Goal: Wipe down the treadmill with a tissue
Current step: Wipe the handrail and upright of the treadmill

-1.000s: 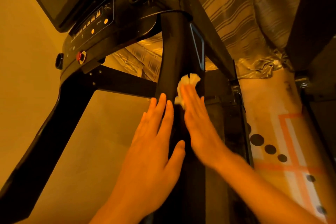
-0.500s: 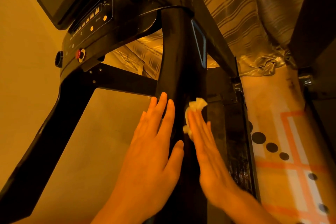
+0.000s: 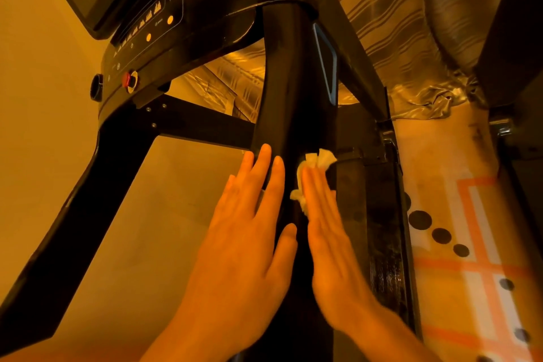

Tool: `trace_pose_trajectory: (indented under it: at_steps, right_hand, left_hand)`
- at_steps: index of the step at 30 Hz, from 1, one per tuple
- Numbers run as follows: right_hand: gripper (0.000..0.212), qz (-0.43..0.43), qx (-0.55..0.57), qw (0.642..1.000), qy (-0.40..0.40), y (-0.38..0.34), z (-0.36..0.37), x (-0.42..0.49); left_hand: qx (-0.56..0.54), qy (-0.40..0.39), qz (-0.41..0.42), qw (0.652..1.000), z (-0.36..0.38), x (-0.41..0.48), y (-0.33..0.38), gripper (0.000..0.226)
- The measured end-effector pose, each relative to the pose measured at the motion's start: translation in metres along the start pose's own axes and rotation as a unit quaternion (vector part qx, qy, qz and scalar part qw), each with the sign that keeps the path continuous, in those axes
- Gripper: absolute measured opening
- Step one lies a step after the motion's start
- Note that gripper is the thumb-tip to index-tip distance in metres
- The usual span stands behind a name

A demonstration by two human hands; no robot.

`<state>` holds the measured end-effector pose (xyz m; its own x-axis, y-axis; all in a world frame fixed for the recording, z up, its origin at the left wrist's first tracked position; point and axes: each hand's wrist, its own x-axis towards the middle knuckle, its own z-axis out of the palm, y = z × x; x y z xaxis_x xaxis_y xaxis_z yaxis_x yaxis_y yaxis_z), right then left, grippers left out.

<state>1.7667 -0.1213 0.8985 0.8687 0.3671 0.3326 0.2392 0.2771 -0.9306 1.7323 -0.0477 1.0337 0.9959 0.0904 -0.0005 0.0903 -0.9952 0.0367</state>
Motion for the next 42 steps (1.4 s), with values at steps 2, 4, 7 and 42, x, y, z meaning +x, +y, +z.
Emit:
trace_pose_trajectory:
  at_steps: [2,4,7,42]
  right_hand:
    - [0.054,0.011,-0.027,1.000,0.004,0.003,-0.009,0.035]
    - [0.056,0.031,-0.045,0.998,0.015,0.010,-0.021,0.090]
    - [0.060,0.043,-0.048,0.997,0.036,0.014,-0.028,0.132]
    - [0.057,0.045,0.011,0.999,0.018,0.008,0.001,-0.009]
  left_hand:
    - [0.006,-0.002,0.003,1.000,0.000,0.000,-0.001,0.074]
    - [0.018,-0.005,0.000,1.000,0.000,0.000,0.000,0.075]
    - [0.040,-0.007,-0.006,0.999,-0.001,0.001,0.002,0.076]
    - [0.050,-0.003,0.001,0.999,-0.002,-0.001,0.003,0.076]
